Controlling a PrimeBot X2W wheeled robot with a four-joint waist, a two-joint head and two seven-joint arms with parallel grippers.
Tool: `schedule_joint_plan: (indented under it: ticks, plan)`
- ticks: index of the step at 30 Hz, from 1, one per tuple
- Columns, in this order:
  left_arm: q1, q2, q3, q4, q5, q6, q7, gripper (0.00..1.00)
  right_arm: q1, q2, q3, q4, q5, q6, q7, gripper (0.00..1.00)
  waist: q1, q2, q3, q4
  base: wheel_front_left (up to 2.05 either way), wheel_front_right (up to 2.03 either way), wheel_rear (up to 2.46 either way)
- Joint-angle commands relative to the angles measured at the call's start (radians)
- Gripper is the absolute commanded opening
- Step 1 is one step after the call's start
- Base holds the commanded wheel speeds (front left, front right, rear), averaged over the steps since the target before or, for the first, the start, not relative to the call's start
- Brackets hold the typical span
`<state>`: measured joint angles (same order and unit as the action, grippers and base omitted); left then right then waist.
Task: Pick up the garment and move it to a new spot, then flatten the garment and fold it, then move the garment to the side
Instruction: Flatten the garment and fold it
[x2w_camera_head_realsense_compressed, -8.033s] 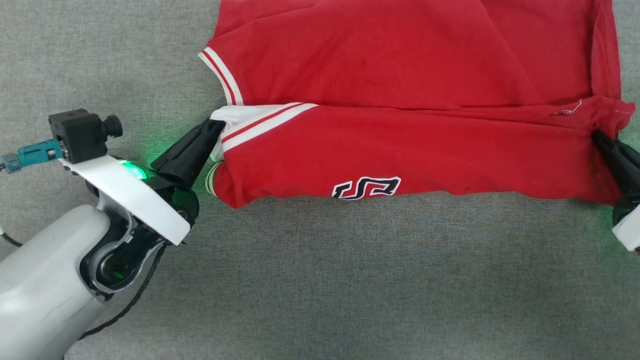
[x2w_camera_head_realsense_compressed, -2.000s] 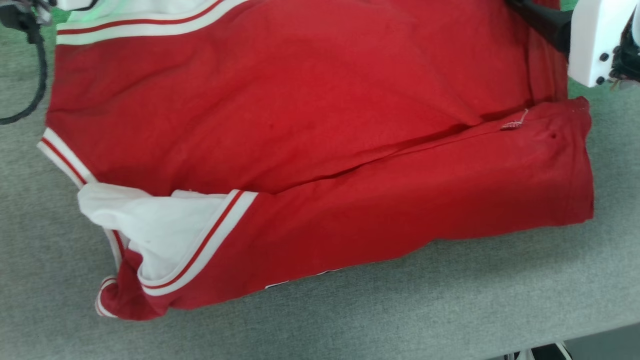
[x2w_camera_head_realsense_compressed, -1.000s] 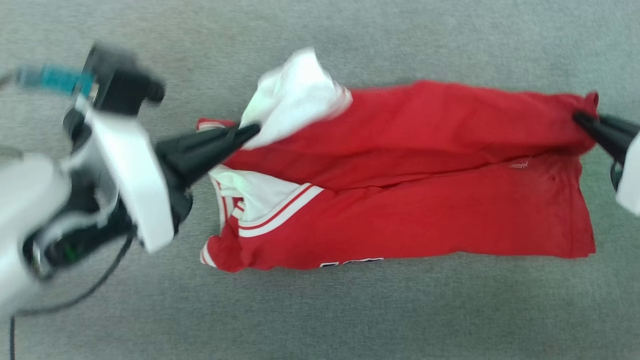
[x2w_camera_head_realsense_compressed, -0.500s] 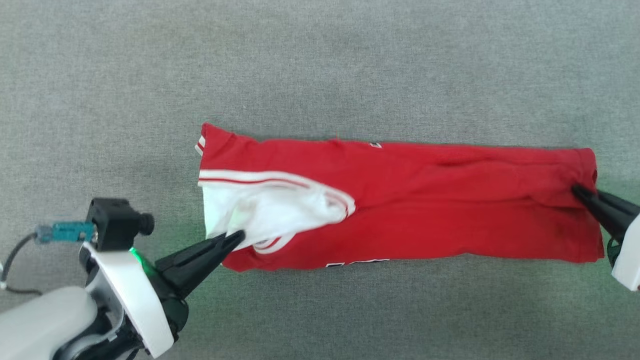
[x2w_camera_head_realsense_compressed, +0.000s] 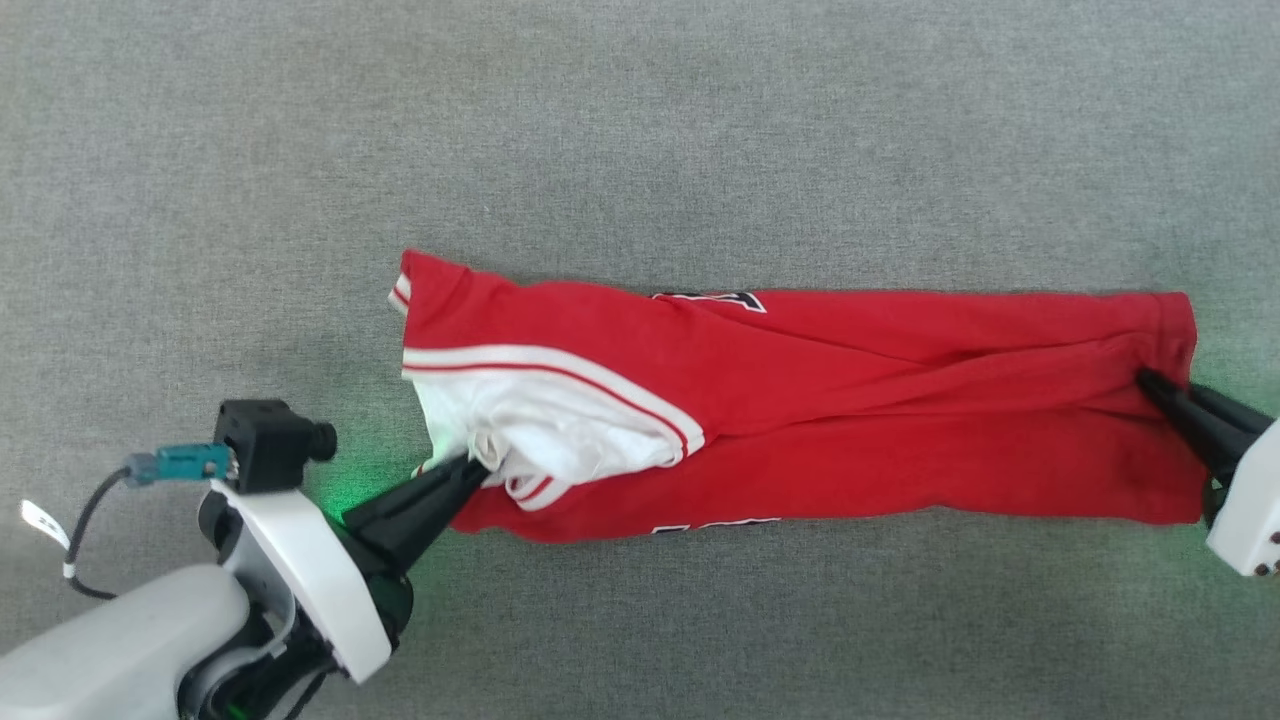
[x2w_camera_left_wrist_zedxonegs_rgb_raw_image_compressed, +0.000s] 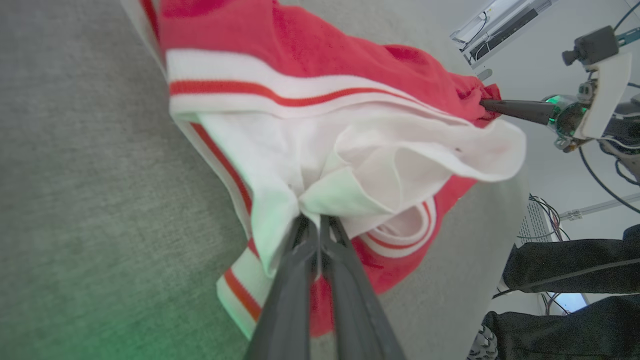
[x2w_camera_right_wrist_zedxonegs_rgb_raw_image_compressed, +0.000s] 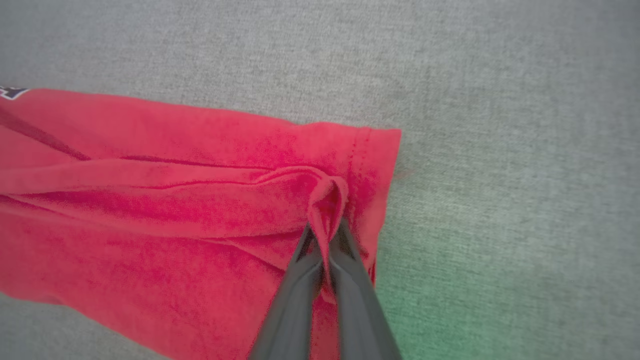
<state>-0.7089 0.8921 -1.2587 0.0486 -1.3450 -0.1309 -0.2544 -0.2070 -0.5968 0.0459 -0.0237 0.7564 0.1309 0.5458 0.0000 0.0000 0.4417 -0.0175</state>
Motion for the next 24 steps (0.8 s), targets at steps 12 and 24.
schedule_joint_plan:
  ticks: [12, 24]
  plan:
    - [0.208, -0.109, 0.331, 0.034, 0.100, 0.001, -0.011, 1.00, 0.051, 0.005, -0.102, 0.041, 0.065, 0.000, 0.054, 1.00, 0.0000, 0.0000, -0.063, 0.062, 0.00, 0.00, 0.00]
    - [0.475, -0.383, 0.760, 0.128, 0.405, 0.001, -0.011, 1.00, 0.103, -0.004, -0.124, 0.151, 0.055, 0.000, 0.170, 1.00, 0.0000, 0.0000, -0.123, 0.154, 0.00, 0.00, 0.00]
